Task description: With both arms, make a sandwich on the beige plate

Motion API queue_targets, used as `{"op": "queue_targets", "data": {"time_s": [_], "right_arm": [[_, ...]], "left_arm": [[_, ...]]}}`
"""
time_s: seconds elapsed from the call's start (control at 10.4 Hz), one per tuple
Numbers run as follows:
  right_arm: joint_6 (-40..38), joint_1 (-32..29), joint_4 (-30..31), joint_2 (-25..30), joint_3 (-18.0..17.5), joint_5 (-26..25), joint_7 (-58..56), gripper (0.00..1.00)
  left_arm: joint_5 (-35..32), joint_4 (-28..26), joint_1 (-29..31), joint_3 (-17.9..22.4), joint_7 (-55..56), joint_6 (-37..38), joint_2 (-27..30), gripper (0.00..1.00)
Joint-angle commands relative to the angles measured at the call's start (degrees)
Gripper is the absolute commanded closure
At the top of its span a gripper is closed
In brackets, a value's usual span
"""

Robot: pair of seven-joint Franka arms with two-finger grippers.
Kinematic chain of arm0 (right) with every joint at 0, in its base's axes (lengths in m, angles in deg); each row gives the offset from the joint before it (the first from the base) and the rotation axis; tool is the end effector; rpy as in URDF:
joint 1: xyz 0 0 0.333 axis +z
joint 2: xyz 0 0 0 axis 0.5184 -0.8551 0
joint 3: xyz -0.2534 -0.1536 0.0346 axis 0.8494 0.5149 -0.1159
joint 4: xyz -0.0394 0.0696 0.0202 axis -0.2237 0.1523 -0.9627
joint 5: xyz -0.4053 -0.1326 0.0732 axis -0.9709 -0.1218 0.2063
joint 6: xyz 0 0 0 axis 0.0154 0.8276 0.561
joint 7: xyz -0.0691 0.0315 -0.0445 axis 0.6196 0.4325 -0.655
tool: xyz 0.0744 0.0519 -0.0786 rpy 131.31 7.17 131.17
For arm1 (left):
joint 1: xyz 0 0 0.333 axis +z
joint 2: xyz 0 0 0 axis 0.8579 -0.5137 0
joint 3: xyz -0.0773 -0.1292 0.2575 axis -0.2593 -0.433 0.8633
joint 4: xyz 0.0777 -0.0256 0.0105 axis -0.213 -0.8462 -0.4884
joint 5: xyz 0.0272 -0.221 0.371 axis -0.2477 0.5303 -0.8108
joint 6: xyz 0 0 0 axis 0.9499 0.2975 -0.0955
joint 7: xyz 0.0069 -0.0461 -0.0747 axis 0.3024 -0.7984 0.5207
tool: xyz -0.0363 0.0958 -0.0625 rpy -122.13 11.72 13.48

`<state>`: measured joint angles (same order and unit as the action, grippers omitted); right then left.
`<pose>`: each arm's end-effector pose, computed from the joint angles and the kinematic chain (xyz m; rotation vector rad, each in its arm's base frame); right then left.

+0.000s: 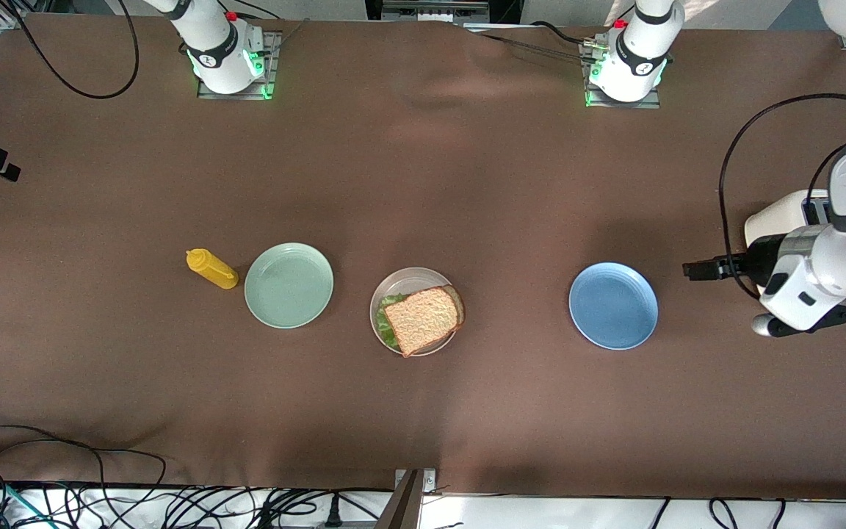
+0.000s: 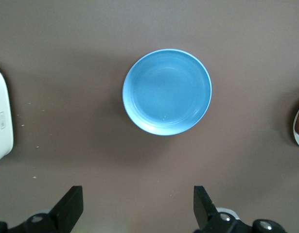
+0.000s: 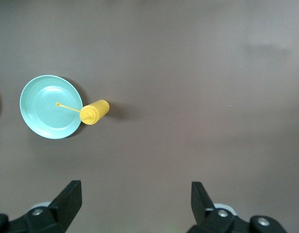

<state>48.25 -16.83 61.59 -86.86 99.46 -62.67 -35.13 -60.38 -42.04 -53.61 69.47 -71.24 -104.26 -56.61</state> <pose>0.5982 -0.0854 0.5906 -3.1086 0.1799 0.0779 0.6869 -0.0060 0.4453 2.9781 0.2908 -0.4678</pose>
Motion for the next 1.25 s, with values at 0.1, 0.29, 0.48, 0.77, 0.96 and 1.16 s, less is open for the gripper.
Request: {"op": "queue_targets", "data": {"time_s": [0.1, 0.29, 0.48, 0.77, 0.96, 1.16], "right_arm": [[-1.2, -0.1, -1.0, -0.2, -3.2, 0.7, 0.6, 0.00], [-1.2, -2.4, -1.0, -0.3, -7.2, 0.7, 0.6, 0.00], [-1.1, -4.4, -1.0, -0.4, -10.3, 0.3, 0.7, 0.00], [-0.6, -9.9, -1.0, -1.1, -18.2, -1.3, 0.8, 0.00], [-0.5, -11.5, -1.0, -1.8, -21.9, -3.1, 0.9, 0.00], [-1.1, -11.5, -1.0, -1.2, -22.2, -2.7, 1.0, 0.00]], "left_arm": [[-1.8, -10.1, 0.3, 2.0, -5.3, 0.0, 12.1, 0.00], [-6.1, -22.7, -2.7, 3.0, -6.3, -5.8, 21.3, 0.00], [-6.9, -24.8, -5.5, 5.6, -6.2, -5.8, 24.1, 0.00], [-6.3, -24.3, -7.3, 8.3, -6.2, -3.8, 24.1, 0.00], [-6.3, -24.2, -7.5, 8.0, -6.1, -3.8, 24.1, 0.00], [-6.3, -24.2, -7.6, 8.0, -6.2, -3.6, 24.2, 0.00]]}}
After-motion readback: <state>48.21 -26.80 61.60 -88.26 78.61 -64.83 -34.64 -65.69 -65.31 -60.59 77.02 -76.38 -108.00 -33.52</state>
